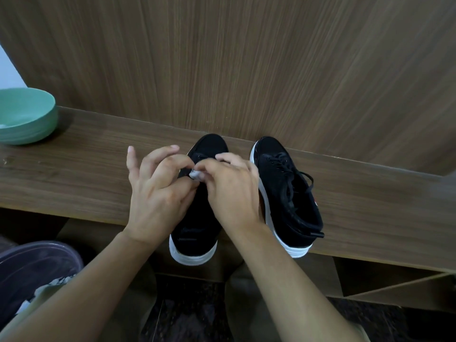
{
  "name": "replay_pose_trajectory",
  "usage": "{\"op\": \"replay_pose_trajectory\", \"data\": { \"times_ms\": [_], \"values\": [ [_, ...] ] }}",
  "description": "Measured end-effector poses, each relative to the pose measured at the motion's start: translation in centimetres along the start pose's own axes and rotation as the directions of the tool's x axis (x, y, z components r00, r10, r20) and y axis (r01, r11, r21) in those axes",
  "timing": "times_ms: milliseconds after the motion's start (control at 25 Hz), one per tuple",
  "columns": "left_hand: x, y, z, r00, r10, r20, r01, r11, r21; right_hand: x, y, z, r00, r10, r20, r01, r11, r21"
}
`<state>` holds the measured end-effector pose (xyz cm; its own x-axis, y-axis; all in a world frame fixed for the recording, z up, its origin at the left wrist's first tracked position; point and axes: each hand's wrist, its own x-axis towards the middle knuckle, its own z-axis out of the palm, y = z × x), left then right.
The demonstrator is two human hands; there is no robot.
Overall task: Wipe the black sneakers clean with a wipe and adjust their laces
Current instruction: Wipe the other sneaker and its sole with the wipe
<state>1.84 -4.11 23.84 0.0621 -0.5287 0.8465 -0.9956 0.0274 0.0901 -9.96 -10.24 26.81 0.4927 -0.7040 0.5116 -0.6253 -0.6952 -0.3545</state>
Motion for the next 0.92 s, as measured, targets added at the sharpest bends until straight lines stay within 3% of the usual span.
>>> {"op": "replay_pose_trajectory", "data": {
  "times_ms": [240, 400, 560, 680, 800, 920],
  "values": [
    [-0.1, -0.1, 0.0, 1.000, -0.008, 0.005, 0.008, 1.000, 0.002, -0.5, 0.4, -2.2, 0.987, -0.001, 0.159, -0.010, 0.997, 0.071],
    [-0.2, -0.1, 0.0, 1.000, -0.022, 0.017, 0.023, 1.000, -0.013, -1.6, 0.1, -2.4, 0.996, -0.043, 0.077, 0.046, 0.998, -0.038],
    [-0.2, 0.0, -0.1, 0.999, -0.034, 0.033, 0.034, 0.999, -0.014, -0.1, -0.9, -1.2, 1.000, -0.011, 0.014, 0.011, 0.998, -0.064],
    [-0.2, 0.0, 0.0, 0.999, -0.035, 0.029, 0.035, 0.999, 0.002, 0.3, -0.6, -1.2, 0.994, 0.019, 0.104, -0.013, 0.998, -0.054],
    [-0.3, 0.0, 0.0, 0.999, -0.046, 0.022, 0.046, 0.999, 0.002, -1.0, -0.3, -2.6, 0.989, -0.040, 0.146, 0.055, 0.994, -0.096],
    [-0.3, 0.1, 0.0, 0.998, -0.064, 0.010, 0.064, 0.998, 0.013, -2.7, 0.5, -4.7, 0.990, 0.080, 0.118, -0.090, 0.993, 0.082]
  ]
}}
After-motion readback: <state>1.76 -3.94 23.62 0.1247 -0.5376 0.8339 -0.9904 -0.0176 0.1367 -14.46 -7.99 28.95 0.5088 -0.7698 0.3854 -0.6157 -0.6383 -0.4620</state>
